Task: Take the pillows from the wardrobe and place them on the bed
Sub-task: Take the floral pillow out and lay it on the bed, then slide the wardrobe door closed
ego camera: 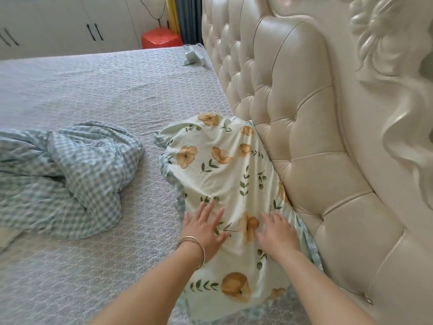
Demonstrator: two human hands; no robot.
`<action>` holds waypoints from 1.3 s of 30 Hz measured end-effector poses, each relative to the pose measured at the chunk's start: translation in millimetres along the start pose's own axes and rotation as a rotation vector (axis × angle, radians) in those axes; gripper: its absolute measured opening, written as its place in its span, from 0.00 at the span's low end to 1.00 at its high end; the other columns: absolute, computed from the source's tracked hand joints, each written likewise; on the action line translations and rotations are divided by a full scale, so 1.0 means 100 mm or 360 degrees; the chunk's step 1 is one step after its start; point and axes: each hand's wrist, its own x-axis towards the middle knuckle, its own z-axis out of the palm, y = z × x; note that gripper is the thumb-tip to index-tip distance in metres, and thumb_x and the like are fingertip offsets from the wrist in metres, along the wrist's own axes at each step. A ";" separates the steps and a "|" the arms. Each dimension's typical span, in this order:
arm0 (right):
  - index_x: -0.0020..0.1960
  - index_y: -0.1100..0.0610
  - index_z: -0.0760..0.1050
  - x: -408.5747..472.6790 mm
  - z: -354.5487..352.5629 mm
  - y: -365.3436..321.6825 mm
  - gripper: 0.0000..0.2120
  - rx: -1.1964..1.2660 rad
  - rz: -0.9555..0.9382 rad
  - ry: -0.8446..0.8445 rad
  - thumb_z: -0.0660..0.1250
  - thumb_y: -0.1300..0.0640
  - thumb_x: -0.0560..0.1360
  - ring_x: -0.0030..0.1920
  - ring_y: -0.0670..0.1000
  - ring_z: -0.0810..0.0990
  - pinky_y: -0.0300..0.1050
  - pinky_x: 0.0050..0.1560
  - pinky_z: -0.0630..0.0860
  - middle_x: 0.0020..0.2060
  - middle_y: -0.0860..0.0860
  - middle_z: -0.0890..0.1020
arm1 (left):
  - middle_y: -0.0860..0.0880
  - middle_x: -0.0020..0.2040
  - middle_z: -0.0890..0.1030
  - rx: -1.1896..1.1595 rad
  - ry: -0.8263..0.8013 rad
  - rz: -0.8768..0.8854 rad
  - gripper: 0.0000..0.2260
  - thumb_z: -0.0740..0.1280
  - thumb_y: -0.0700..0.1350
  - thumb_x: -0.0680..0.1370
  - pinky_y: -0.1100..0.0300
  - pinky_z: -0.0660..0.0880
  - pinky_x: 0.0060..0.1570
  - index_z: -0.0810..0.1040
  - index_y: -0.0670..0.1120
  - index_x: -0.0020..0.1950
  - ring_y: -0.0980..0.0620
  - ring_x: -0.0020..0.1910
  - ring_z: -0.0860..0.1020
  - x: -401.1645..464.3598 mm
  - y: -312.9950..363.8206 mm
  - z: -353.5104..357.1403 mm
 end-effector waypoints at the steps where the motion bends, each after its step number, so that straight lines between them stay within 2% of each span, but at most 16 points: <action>1: 0.75 0.53 0.55 -0.05 -0.11 -0.10 0.27 0.0058 0.0007 0.0093 0.55 0.50 0.78 0.74 0.53 0.56 0.52 0.73 0.56 0.74 0.52 0.60 | 0.55 0.77 0.35 -0.0030 0.0083 -0.0020 0.28 0.48 0.62 0.80 0.45 0.39 0.74 0.41 0.58 0.76 0.51 0.76 0.37 -0.06 -0.07 -0.08; 3: 0.73 0.54 0.59 -0.19 -0.29 -0.36 0.25 0.0166 -0.0008 0.0237 0.55 0.52 0.77 0.71 0.52 0.61 0.50 0.70 0.60 0.71 0.51 0.65 | 0.54 0.79 0.43 -0.0137 0.0211 -0.0047 0.27 0.52 0.59 0.80 0.48 0.45 0.75 0.48 0.55 0.77 0.51 0.77 0.44 -0.23 -0.26 -0.23; 5: 0.73 0.54 0.60 -0.37 -0.38 -0.66 0.24 0.0264 -0.0028 0.0352 0.55 0.53 0.77 0.70 0.52 0.62 0.48 0.69 0.62 0.70 0.51 0.66 | 0.52 0.78 0.53 -0.0289 0.0276 -0.0056 0.26 0.57 0.55 0.80 0.51 0.56 0.73 0.55 0.53 0.76 0.49 0.75 0.55 -0.44 -0.48 -0.36; 8: 0.71 0.54 0.62 -0.68 -0.39 -1.18 0.23 0.0355 -0.0047 0.0467 0.56 0.54 0.77 0.68 0.51 0.65 0.48 0.67 0.65 0.68 0.51 0.68 | 0.52 0.74 0.61 -0.0408 0.0309 -0.0025 0.23 0.60 0.52 0.79 0.55 0.70 0.64 0.61 0.52 0.74 0.50 0.69 0.66 -0.79 -0.85 -0.58; 10: 0.70 0.54 0.64 -0.91 -0.34 -1.52 0.22 0.0382 -0.0022 0.0587 0.56 0.54 0.76 0.66 0.51 0.66 0.48 0.66 0.65 0.67 0.50 0.70 | 0.53 0.73 0.62 -0.0372 0.0343 0.0070 0.23 0.59 0.51 0.79 0.58 0.74 0.56 0.60 0.53 0.74 0.51 0.65 0.71 -1.03 -1.11 -0.70; 14: 0.70 0.54 0.64 -1.45 -0.18 -2.11 0.21 0.0450 0.0099 0.0757 0.56 0.54 0.77 0.66 0.51 0.67 0.45 0.65 0.64 0.66 0.50 0.70 | 0.53 0.72 0.62 -0.0266 0.0412 0.0350 0.22 0.59 0.51 0.80 0.58 0.73 0.53 0.59 0.54 0.74 0.51 0.63 0.72 -1.52 -1.52 -0.93; 18: 0.69 0.54 0.66 -2.10 -0.14 -2.40 0.20 0.0494 0.0240 0.0886 0.56 0.52 0.78 0.65 0.51 0.67 0.45 0.63 0.67 0.66 0.50 0.71 | 0.52 0.71 0.65 -0.0199 0.0414 0.0598 0.23 0.58 0.52 0.80 0.59 0.73 0.52 0.59 0.53 0.74 0.51 0.62 0.73 -1.96 -1.61 -1.14; 25: 0.65 0.56 0.69 -3.09 -0.34 -2.09 0.19 0.0316 0.0496 0.1215 0.57 0.54 0.75 0.63 0.52 0.69 0.46 0.62 0.66 0.62 0.51 0.74 | 0.52 0.70 0.67 -0.0204 0.0479 0.1108 0.22 0.59 0.52 0.79 0.56 0.75 0.55 0.60 0.54 0.73 0.51 0.61 0.74 -2.60 -1.04 -1.29; 27: 0.63 0.57 0.72 -3.34 -0.34 -2.05 0.22 0.0312 0.0592 0.1278 0.54 0.52 0.73 0.61 0.55 0.72 0.48 0.58 0.69 0.59 0.54 0.76 | 0.53 0.69 0.68 -0.0213 0.0458 0.1204 0.22 0.59 0.52 0.79 0.53 0.76 0.55 0.60 0.54 0.73 0.51 0.62 0.74 -2.75 -0.86 -1.25; 29: 0.57 0.59 0.76 -3.56 -0.30 -2.02 0.24 0.0277 0.0668 0.1354 0.52 0.49 0.70 0.54 0.58 0.77 0.51 0.50 0.75 0.53 0.55 0.80 | 0.53 0.69 0.68 -0.0195 0.0435 0.1311 0.22 0.59 0.52 0.79 0.53 0.75 0.55 0.60 0.55 0.73 0.51 0.63 0.73 -2.90 -0.72 -1.18; 31: 0.51 0.58 0.79 -3.82 -0.22 -1.98 0.21 0.0229 0.0828 0.1408 0.54 0.50 0.68 0.47 0.58 0.81 0.50 0.42 0.77 0.46 0.54 0.82 | 0.53 0.70 0.67 -0.0145 0.0460 0.1444 0.23 0.59 0.51 0.79 0.56 0.72 0.56 0.59 0.54 0.73 0.51 0.66 0.69 -3.04 -0.59 -1.15; 33: 0.50 0.57 0.79 -4.13 -0.15 -1.98 0.17 0.0166 0.0994 0.1454 0.62 0.52 0.66 0.44 0.57 0.81 0.48 0.39 0.78 0.44 0.53 0.82 | 0.53 0.71 0.66 -0.0101 0.0495 0.1594 0.24 0.58 0.51 0.79 0.57 0.68 0.60 0.59 0.53 0.74 0.50 0.67 0.66 -3.18 -0.47 -1.13; 36: 0.53 0.57 0.78 -4.66 -0.01 -2.08 0.18 0.0050 0.1245 0.1536 0.71 0.55 0.64 0.47 0.56 0.81 0.49 0.43 0.78 0.46 0.52 0.82 | 0.53 0.72 0.65 -0.0064 0.0472 0.1855 0.25 0.60 0.51 0.78 0.56 0.65 0.65 0.59 0.52 0.74 0.50 0.69 0.63 -3.46 -0.30 -1.06; 39: 0.52 0.57 0.78 -5.23 0.18 -2.34 0.20 -0.0042 0.1575 0.1580 0.75 0.56 0.61 0.47 0.56 0.80 0.49 0.46 0.77 0.45 0.52 0.82 | 0.52 0.72 0.65 -0.0079 0.0364 0.2145 0.26 0.61 0.50 0.77 0.55 0.65 0.66 0.60 0.52 0.74 0.49 0.69 0.63 -3.87 -0.19 -0.94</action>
